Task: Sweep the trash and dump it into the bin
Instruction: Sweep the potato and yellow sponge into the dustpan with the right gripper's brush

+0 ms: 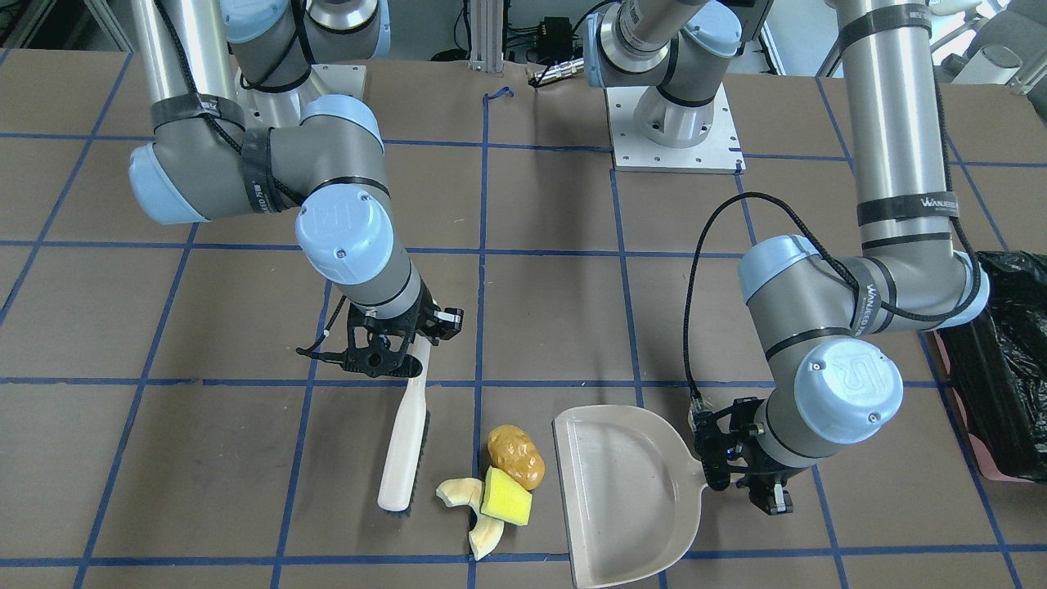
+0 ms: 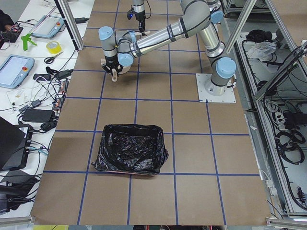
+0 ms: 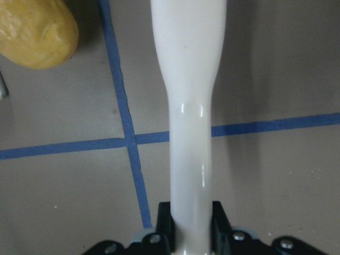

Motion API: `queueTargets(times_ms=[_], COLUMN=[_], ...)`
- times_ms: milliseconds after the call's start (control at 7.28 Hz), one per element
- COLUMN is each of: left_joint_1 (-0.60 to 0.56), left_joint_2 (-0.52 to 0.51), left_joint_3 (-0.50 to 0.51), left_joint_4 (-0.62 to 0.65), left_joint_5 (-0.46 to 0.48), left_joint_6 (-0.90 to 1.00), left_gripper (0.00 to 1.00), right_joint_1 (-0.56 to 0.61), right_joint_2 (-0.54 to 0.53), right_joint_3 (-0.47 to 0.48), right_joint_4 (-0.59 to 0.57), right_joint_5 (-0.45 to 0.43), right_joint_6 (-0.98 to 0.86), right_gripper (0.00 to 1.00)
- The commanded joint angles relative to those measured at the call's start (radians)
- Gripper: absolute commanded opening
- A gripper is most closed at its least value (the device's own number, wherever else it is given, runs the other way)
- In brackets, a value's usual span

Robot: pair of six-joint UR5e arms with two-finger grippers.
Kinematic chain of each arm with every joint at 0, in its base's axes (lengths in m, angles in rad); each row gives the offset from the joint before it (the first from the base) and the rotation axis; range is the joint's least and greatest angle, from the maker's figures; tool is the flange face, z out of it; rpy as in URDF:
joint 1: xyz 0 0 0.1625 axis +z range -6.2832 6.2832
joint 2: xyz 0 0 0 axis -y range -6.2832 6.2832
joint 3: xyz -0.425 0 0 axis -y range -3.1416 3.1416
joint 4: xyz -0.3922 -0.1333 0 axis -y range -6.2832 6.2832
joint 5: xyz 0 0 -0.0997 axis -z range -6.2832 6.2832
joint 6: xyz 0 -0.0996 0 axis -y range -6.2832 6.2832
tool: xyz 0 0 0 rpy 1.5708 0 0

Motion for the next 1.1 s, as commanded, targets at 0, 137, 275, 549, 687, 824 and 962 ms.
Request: queueTargets(times_ms=[0,137,275,549,687,824,962], left_joint_1=[0.000,0.000,0.000,0.000,0.000,0.000,0.000], left_joint_2=[0.001,-0.001,0.002,0.002,0.004,0.005,0.002], left_joint_3=[0.000,0.003,0.005,0.005,0.003,0.002,0.006], left_joint_4=[-0.001,-0.001,-0.002,-0.002,-0.002,-0.002,-0.002], left_joint_5=[0.000,0.000,0.000,0.000,0.000,0.000,0.000], left_joint_6=[0.000,-0.003,-0.003,-0.003,-0.004,-0.005,-0.006], left_gripper=[0.01,0.01,0.01,0.01,0.01,0.01,0.01], right_joint_1=[0.031,0.040,0.051,0.120,0.162,0.189,0.203], right_joint_2=[0.035,0.041,0.060,0.116,0.168,0.198,0.207], right_joint_3=[-0.020,-0.022,-0.025,-0.115,-0.175,-0.231,-0.270], right_joint_4=[-0.004,-0.027,-0.061,-0.078,-0.079,-0.079,-0.076], right_joint_5=[0.002,0.011,0.052,0.074,0.076,0.097,0.144], right_joint_6=[0.041,0.071,0.116,0.255,0.322,0.385,0.416], right_gripper=[0.00,0.00,0.00,0.00,0.00,0.00,0.00])
